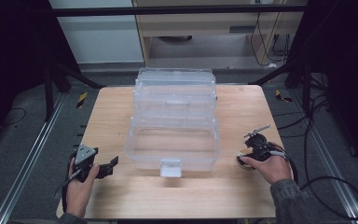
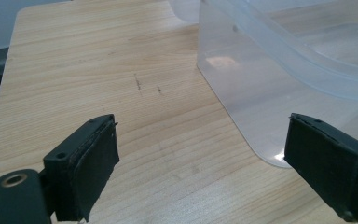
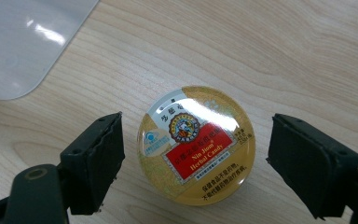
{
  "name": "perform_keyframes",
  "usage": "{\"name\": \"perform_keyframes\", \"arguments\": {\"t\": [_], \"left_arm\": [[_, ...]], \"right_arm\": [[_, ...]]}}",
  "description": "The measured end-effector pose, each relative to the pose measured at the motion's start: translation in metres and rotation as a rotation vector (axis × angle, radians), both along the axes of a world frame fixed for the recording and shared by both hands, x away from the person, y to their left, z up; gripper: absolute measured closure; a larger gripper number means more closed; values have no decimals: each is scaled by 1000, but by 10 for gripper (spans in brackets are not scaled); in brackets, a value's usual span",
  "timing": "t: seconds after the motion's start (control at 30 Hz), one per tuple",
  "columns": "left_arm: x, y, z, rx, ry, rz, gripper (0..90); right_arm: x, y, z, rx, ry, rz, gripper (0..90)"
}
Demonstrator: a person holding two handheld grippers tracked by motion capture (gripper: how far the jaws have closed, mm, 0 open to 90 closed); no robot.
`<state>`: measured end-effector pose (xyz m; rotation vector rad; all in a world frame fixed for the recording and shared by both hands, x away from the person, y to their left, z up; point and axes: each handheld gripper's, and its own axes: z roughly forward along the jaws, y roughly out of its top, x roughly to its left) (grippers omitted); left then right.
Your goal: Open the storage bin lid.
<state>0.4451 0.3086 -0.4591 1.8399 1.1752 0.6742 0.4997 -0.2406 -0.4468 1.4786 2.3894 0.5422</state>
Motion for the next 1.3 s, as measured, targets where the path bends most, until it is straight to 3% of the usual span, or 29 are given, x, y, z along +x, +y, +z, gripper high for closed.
{"name": "perform_keyframes", "arguments": {"t": [0.17, 0.77, 1.2, 1.3], "left_arm": [[0, -1, -1, 4, 6, -7, 87], [1, -2, -3, 18, 19, -16, 91], [2, -4, -4, 24, 23, -24, 92], [2, -4, -4, 23, 23, -22, 92]], "right_arm": [[3, 0, -4, -8, 27, -26, 174], [12, 3, -18, -29, 82, -3, 205], [14, 1, -21, -42, 109, 13, 198], [14, 1, -21, -48, 93, 4, 199]]}}
